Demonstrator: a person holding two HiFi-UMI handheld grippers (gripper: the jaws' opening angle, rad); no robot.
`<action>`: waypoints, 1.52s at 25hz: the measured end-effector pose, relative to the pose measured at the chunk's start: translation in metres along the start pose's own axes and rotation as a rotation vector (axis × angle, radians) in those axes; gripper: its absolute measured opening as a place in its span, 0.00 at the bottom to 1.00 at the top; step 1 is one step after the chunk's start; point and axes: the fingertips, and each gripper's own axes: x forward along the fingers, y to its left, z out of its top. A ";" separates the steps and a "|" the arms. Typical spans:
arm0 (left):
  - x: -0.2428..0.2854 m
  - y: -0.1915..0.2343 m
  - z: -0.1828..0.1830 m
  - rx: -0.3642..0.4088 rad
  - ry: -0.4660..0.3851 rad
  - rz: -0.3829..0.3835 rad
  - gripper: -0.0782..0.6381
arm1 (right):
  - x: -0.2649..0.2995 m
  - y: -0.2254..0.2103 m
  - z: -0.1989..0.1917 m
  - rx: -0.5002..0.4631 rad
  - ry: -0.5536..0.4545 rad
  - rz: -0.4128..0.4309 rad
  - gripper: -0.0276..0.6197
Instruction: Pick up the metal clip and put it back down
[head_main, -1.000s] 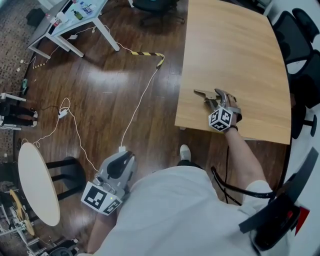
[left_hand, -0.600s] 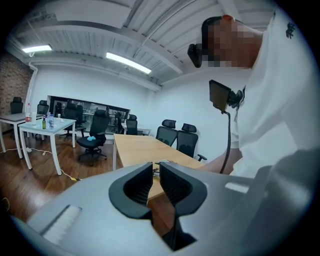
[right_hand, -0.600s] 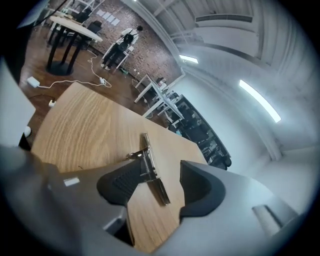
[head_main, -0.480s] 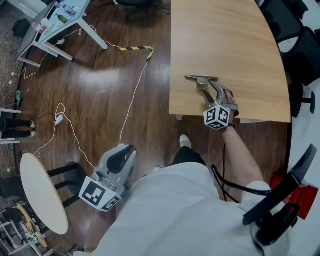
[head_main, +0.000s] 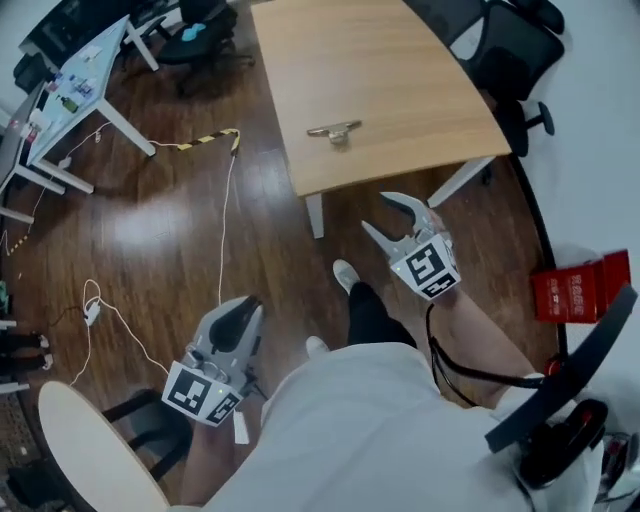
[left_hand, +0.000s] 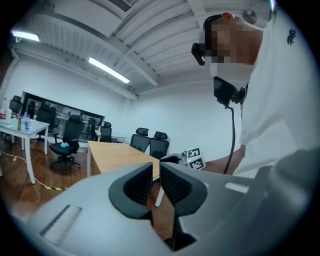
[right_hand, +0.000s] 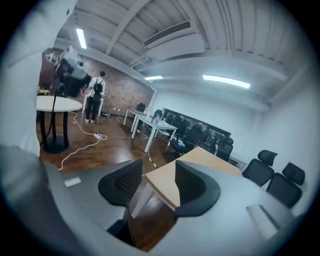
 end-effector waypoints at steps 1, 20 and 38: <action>0.001 -0.003 -0.006 0.001 0.007 -0.042 0.16 | -0.017 0.010 0.003 0.038 0.001 -0.009 0.37; 0.033 -0.198 -0.047 0.000 0.003 -0.250 0.16 | -0.277 0.097 0.003 0.127 -0.092 -0.068 0.38; 0.011 -0.308 -0.075 0.043 0.047 -0.311 0.16 | -0.375 0.128 -0.016 0.095 -0.125 -0.106 0.37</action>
